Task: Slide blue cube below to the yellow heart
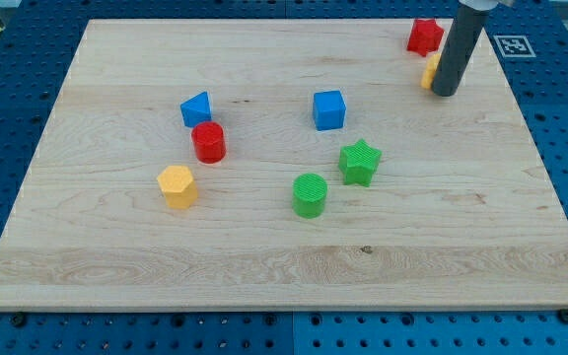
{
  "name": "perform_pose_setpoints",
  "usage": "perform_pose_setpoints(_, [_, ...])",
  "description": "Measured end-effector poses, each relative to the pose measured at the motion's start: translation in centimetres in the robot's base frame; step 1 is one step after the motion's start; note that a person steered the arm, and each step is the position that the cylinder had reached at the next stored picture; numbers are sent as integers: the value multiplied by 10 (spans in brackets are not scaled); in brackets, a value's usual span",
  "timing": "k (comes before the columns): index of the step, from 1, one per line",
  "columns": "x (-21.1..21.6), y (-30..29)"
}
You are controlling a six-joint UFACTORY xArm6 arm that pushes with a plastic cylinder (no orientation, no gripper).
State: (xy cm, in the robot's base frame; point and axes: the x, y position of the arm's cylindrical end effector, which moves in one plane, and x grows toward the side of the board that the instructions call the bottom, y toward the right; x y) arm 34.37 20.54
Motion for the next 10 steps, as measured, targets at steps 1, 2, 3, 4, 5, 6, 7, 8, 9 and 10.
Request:
perform_pose_setpoints(1, [-2, -3])
perform_pose_setpoints(2, [-13, -8])
perform_pose_setpoints(3, [-24, -8])
perform_pose_setpoints(4, [-19, -23])
perform_pose_setpoints(5, [-6, -99])
perform_pose_setpoints(6, [-1, -168])
perform_pose_setpoints(7, [35, -203])
perform_pose_setpoints(8, [66, -203])
perform_pose_setpoints(9, [64, -201])
perform_pose_setpoints(10, [49, -192])
